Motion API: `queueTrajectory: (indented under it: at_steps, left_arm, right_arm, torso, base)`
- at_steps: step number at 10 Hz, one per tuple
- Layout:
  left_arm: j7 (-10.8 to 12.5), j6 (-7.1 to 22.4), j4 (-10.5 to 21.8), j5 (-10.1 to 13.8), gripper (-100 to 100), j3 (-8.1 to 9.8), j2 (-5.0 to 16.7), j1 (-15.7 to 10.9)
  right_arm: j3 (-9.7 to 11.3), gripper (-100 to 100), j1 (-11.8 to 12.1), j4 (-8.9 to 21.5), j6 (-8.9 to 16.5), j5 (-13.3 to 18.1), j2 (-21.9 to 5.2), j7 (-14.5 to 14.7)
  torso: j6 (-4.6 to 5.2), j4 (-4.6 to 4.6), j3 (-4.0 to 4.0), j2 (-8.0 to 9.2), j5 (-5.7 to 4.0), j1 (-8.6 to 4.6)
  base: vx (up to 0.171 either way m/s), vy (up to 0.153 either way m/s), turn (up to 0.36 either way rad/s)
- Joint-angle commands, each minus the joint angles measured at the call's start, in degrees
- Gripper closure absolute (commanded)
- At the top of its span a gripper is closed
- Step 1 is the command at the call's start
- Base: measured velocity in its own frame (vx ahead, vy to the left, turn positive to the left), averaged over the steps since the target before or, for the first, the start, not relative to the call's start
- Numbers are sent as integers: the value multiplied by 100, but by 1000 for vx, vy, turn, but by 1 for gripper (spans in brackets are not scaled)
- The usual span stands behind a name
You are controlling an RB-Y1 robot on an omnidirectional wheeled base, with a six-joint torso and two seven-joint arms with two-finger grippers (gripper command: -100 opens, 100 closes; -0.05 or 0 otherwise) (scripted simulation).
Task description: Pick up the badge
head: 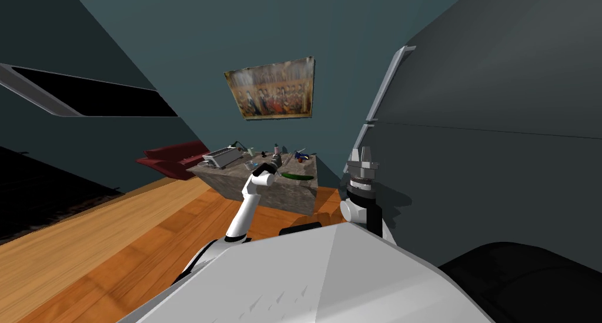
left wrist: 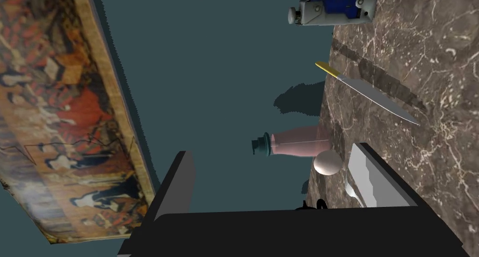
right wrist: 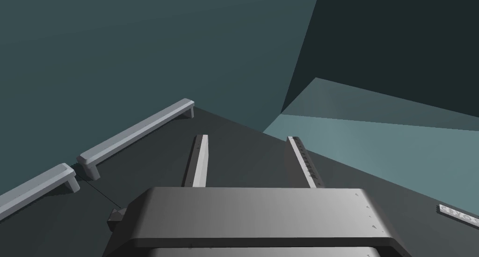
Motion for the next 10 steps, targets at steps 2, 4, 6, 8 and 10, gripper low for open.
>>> queueTrajectory:
  at_steps: [2, 4, 6, 8, 10]
  left_arm:
    - [-8, 430, 313, 99, -100, -46, 18, -318]
    - [-14, 720, 571, 183, -100, -87, 32, -588]
    - [-14, 904, 630, 183, -100, -87, 32, -621]
    - [-17, 1276, 952, 258, -100, -126, 47, -917]
    - [-17, 1548, 1262, 324, -100, -160, 63, -1204]
  right_arm:
    - [0, 0, 0, 0, 0, 0, 0, 0]
    - [0, 0, 0, 0, 0, 0, 0, 0]
    - [0, 0, 0, 0, 0, 0, 0, 0]
    - [0, 0, 0, 0, 0, 0, 0, 0]
    - [0, 0, 0, 0, 0, 0, 0, 0]
  torso:
    - [2, 0, -1, -1, -1, -3]
    - [0, 0, 0, 0, 0, 1]
    - [0, 0, -1, -1, 0, -1]
    - [1, 0, -1, -2, 0, 0]
    - [-1, 0, 0, -1, 1, 4]
  base:
    - [-2, -22, -31]
    - [-1, -14, -19]
    - [-1, -13, -13]
    - [2, -12, -28]
    - [3, -8, -19]
